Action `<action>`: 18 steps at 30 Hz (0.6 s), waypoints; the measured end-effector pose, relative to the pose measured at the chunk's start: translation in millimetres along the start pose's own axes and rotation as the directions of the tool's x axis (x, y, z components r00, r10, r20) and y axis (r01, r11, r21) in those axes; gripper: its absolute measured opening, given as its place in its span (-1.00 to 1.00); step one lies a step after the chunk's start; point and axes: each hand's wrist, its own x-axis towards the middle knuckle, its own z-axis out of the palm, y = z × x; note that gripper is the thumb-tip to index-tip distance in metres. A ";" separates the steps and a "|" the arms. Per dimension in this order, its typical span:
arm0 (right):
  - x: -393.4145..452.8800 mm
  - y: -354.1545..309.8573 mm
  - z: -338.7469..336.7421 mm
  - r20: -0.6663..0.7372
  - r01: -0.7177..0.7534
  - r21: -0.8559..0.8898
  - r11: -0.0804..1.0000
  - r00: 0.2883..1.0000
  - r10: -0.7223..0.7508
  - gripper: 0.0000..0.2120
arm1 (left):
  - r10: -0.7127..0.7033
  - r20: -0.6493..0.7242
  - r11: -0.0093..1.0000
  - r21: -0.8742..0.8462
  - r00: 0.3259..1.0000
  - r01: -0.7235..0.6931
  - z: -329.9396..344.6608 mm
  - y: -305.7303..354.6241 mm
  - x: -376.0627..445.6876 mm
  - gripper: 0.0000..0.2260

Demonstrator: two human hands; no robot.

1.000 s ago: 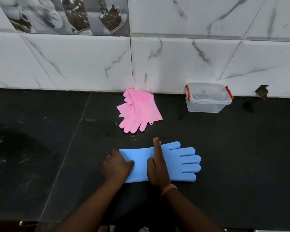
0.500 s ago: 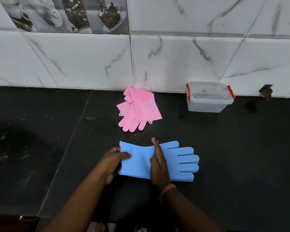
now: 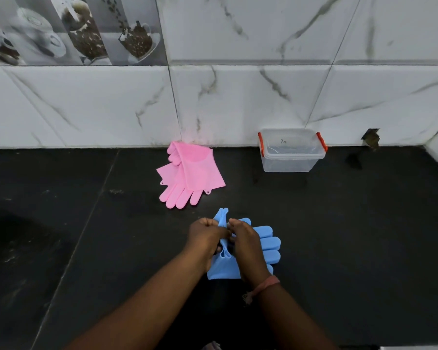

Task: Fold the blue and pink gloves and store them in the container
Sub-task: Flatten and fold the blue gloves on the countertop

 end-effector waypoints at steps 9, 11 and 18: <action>-10.7 3.8 -29.5 0.123 -0.344 0.081 0.936 0.935 0.333 -0.53 | 0.156 0.004 0.937 0.316 0.988 -0.149 50.3 -34.5 -4.8 -0.90; -12.7 7.5 -32.5 0.120 -0.338 0.133 0.932 0.939 0.323 -0.61 | 0.192 0.046 0.919 0.342 0.980 -0.196 49.6 -38.9 -7.4 -0.88; -7.6 -22.6 -50.2 0.062 -0.131 -0.310 0.942 0.986 0.157 -0.57 | 0.160 0.090 0.968 0.178 0.983 -0.174 37.0 -42.4 -3.7 -0.71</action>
